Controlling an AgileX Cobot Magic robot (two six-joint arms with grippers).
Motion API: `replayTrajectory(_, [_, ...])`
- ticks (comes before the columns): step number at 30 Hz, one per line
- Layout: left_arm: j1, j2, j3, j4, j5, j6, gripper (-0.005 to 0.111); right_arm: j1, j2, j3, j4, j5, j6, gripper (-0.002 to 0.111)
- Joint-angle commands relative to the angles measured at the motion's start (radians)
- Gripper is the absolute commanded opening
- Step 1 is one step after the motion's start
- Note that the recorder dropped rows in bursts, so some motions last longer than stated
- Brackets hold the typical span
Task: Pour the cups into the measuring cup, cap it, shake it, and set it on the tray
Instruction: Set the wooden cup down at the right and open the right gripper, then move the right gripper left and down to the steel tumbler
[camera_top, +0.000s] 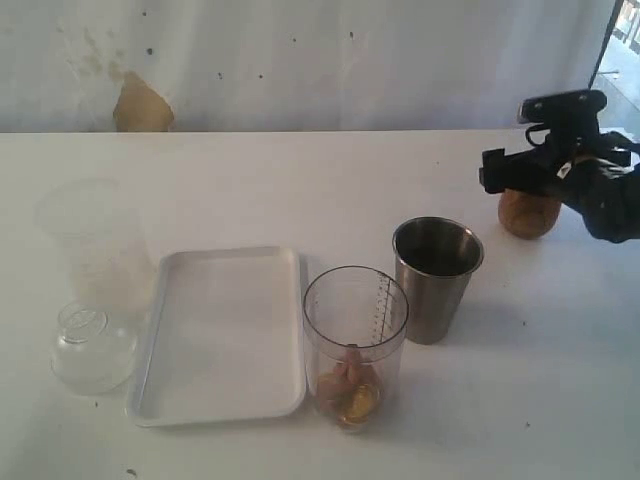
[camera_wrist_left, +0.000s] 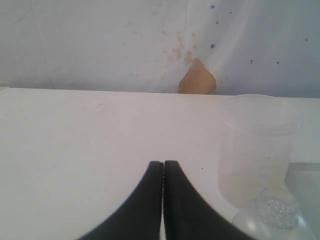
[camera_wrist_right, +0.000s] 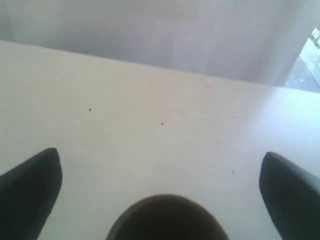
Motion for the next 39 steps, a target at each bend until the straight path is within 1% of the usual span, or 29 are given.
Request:
replayTrajectory(1, [-0.003, -0.005, 0.005, 0.000, -0.008, -0.003, 0.001, -0.005, -0.079, -0.002, 0.000, 0.038, 0.002, 0.105])
replayTrajectory(5, [-0.003, -0.005, 0.005, 0.000, -0.008, -0.003, 0.001, 0.006, -0.170, -0.002, 0.000, 0.098, 0.005, 0.105])
replayTrajectory(12, [-0.003, -0.005, 0.005, 0.000, -0.008, -0.003, 0.001, 0.070, -0.351, -0.002, 0.000, 0.233, 0.005, 0.105])
replayTrajectory(19, [-0.003, -0.005, 0.005, 0.000, -0.008, -0.003, 0.001, 0.132, -0.509, -0.002, 0.000, 0.543, 0.003, 0.105])
replayTrajectory(22, [-0.003, -0.005, 0.005, 0.000, -0.008, -0.003, 0.001, 0.157, -0.567, 0.020, -0.010, 0.637, -0.017, 0.105])
replayTrajectory(25, [-0.003, -0.005, 0.005, 0.000, -0.008, -0.003, 0.001, 0.181, -0.627, 0.104, -0.009, 0.610, -0.107, 0.105])
replayTrajectory(29, [-0.003, -0.005, 0.005, 0.000, -0.008, -0.003, 0.001, 0.186, -0.694, 0.250, 0.000, 0.469, -0.079, 0.105])
replayTrajectory(33, [-0.003, -0.005, 0.005, 0.000, -0.008, -0.003, 0.001, 0.186, -0.742, 0.348, 0.000, 0.458, -0.074, 0.105])
replayTrajectory(36, [-0.003, -0.005, 0.005, 0.000, -0.008, -0.003, 0.001, 0.189, -0.780, 0.390, 0.000, 0.454, -0.067, 0.105])
replayTrajectory(39, [-0.003, -0.005, 0.005, 0.000, -0.008, -0.003, 0.001, 0.221, -0.836, 0.421, 0.000, 0.447, -0.022, 0.105])
